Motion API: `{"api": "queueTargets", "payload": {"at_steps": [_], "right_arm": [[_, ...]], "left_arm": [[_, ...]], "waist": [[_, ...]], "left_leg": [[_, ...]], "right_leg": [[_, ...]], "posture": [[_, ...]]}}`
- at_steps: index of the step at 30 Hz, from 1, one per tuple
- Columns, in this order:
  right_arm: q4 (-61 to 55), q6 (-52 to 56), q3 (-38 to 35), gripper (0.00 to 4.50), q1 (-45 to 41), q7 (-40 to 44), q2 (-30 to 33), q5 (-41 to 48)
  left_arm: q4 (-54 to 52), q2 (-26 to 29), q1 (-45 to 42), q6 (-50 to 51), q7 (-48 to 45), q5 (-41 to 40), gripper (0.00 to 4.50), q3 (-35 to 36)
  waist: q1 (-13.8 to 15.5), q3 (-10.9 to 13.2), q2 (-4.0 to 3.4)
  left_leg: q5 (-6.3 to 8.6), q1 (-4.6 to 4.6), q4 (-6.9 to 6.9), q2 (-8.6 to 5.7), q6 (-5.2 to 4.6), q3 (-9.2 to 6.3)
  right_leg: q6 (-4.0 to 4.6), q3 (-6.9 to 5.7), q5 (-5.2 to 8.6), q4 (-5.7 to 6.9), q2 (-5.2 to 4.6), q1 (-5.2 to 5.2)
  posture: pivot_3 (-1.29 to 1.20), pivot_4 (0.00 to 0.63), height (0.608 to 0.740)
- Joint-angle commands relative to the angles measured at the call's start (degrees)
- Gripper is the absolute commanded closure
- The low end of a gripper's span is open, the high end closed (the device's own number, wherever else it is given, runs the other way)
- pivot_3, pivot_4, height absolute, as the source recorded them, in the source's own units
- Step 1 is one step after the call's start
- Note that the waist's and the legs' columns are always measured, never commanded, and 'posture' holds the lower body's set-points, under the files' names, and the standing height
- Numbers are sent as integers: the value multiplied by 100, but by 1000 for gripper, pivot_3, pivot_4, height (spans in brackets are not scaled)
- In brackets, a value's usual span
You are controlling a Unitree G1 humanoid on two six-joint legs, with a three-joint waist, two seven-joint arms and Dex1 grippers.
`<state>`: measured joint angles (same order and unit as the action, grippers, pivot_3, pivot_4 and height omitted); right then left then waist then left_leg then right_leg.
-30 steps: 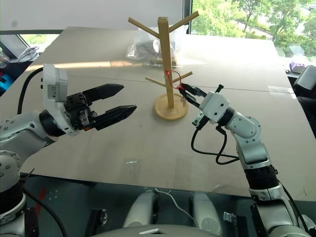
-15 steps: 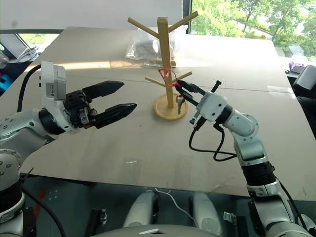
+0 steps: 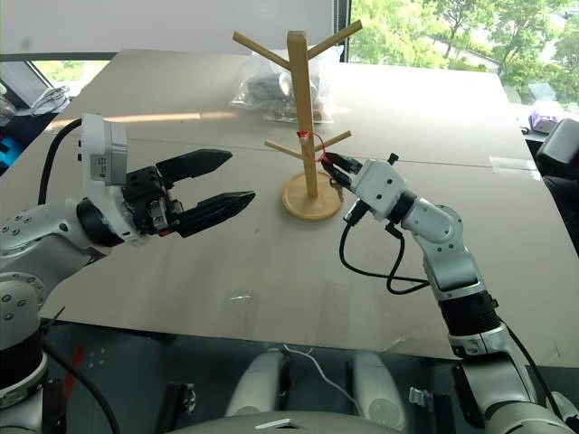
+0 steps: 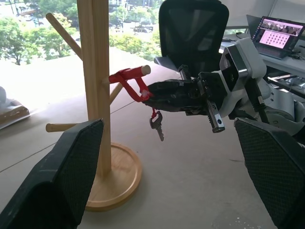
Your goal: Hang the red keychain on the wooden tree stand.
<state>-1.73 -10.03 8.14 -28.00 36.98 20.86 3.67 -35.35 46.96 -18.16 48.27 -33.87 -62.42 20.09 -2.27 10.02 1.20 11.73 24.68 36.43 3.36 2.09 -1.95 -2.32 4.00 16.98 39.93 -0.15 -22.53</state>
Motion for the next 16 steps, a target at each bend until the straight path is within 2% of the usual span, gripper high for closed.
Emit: {"api": "queueTargets", "payload": {"at_steps": [1, 4, 5, 6, 8, 12, 14, 16], "right_arm": [[-245, 98, -119, 3195, -68, 105, 138, 118], [-433, 387, -246, 1848, 53, 470, 478, 385], [-527, 532, -315, 1245, 71, 589, 612, 513], [-651, 774, -405, 940, 61, 719, 771, 705], [-884, 1303, -565, 49, -7, 883, 1008, 1079], [-1656, 3670, -1141, 22, -408, 1226, 1786, 2806], [-1958, 4743, -1493, 22, -608, 1092, 2090, 3753], [-2157, 5397, -1736, 22, -718, 884, 2253, 4335]], "left_arm": [[8, 189, -47, -99, -47, 136, 0, 38], [221, 441, -112, -52, -169, 291, 0, 56], [301, 555, -111, -71, -274, 383, 0, 65], [407, 701, -103, -107, -398, 515, 0, 64], [602, 913, -92, -165, -608, 696, 0, 72], [1310, 1331, -388, -293, -1270, 967, 0, 81], [1688, 1463, -670, -393, -1591, 1111, 0, -41], [1964, 1510, -877, -533, -1858, 1297, 0, -176]], "waist": [[1, 0, 0], [7, 1, 0], [10, 1, 0], [11, 1, -1], [10, 7, -3], [6, 17, -12], [9, 17, -12], [9, 18, -12]], "left_leg": [[0, 0, 0, 0, 0, 0], [0, 0, 0, 0, 0, 1], [0, 2, 0, 0, -1, 0], [0, 1, 0, 0, -1, 0], [1, 0, -1, 0, -1, 3], [1, 1, -2, 0, -1, 2], [1, 2, -2, 0, -2, 2], [1, 3, -4, 0, -2, 2]], "right_leg": [[0, 0, 0, 0, 0, 0], [0, 1, 0, 0, -1, 0], [0, 0, 0, -1, 0, -1], [0, -1, 0, -2, 0, 0], [0, 0, 0, -3, -1, 0], [1, 1, 1, 0, 1, -3], [1, 0, 1, -1, 0, -4], [2, 0, 1, -4, 1, -4]], "posture": [[0, 150, 740], [0, 150, 740], [0, 150, 740], [0, 150, 740], [0, 150, 740], [0, 150, 740], [0, 150, 740], [0, 150, 740]]}}
